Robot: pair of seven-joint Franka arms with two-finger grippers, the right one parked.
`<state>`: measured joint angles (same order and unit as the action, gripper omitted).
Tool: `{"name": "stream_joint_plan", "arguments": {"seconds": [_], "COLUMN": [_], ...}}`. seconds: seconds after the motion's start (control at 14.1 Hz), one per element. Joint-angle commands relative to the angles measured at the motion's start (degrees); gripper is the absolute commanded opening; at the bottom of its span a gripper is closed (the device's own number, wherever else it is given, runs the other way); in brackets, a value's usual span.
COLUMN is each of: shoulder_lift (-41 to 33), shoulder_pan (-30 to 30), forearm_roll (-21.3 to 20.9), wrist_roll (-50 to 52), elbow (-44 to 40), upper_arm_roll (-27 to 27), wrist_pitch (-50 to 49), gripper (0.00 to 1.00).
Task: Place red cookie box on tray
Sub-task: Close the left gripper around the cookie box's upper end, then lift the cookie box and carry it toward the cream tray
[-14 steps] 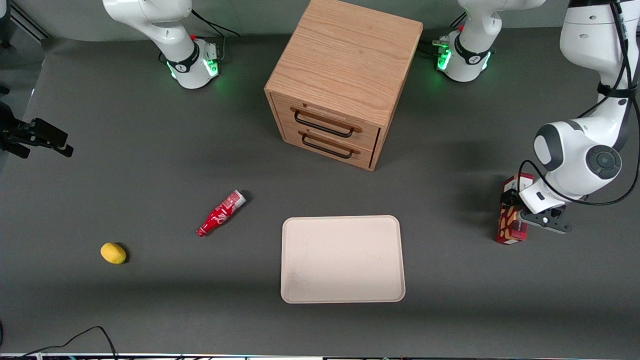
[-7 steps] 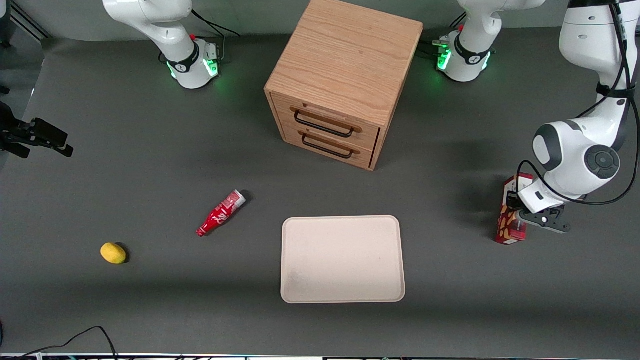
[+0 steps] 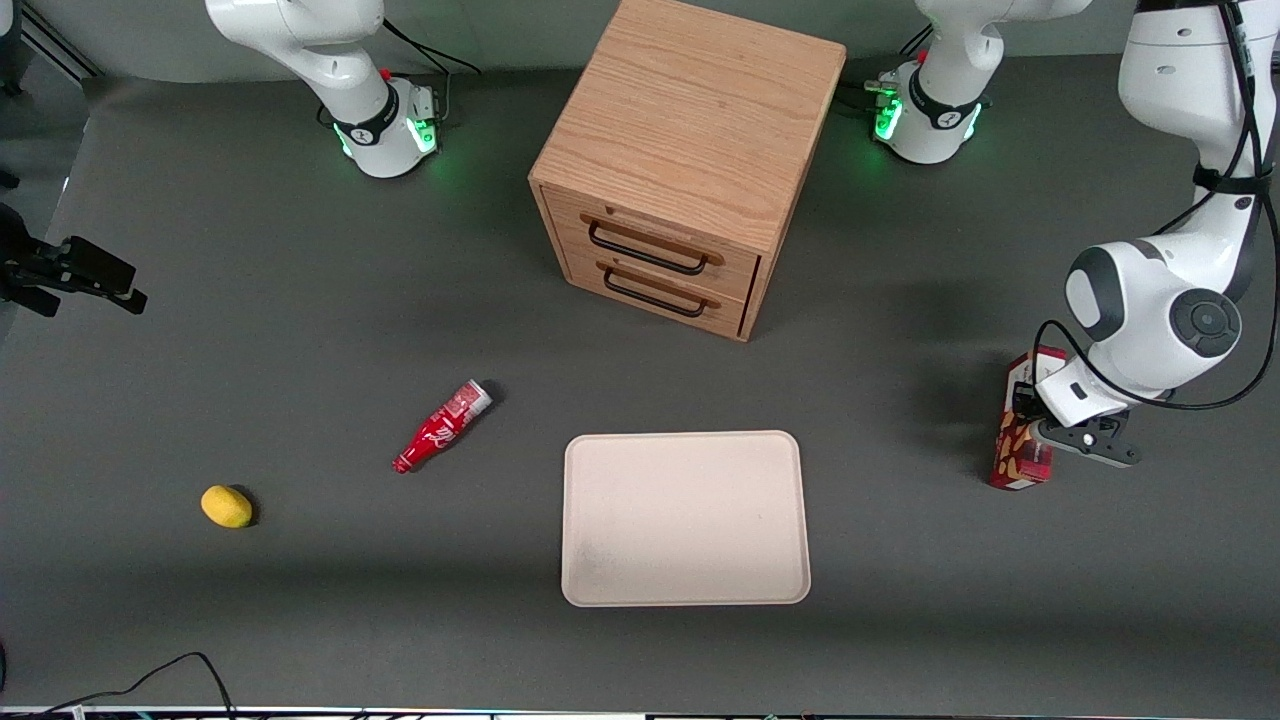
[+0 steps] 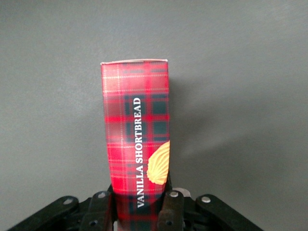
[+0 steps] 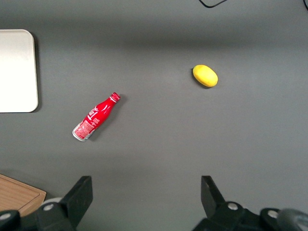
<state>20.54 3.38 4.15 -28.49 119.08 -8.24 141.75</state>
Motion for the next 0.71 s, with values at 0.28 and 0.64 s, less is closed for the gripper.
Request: {"name": "stream_joint_plan", "arguments": {"seconds": [0.28,0.64], "shoulder_lift": [-6.21,-3.85], "shoulder_pan": [0.93,2.94], "forearm_roll": [-3.70,-3.28], "wrist_roll": [-0.51,4.05], "elbow": [-21.30,-38.56], "upper_arm_roll": [-0.46,-0.02], "wrist_pitch": [-37.71,-55.26], "gripper": [0.00,0.00]}}
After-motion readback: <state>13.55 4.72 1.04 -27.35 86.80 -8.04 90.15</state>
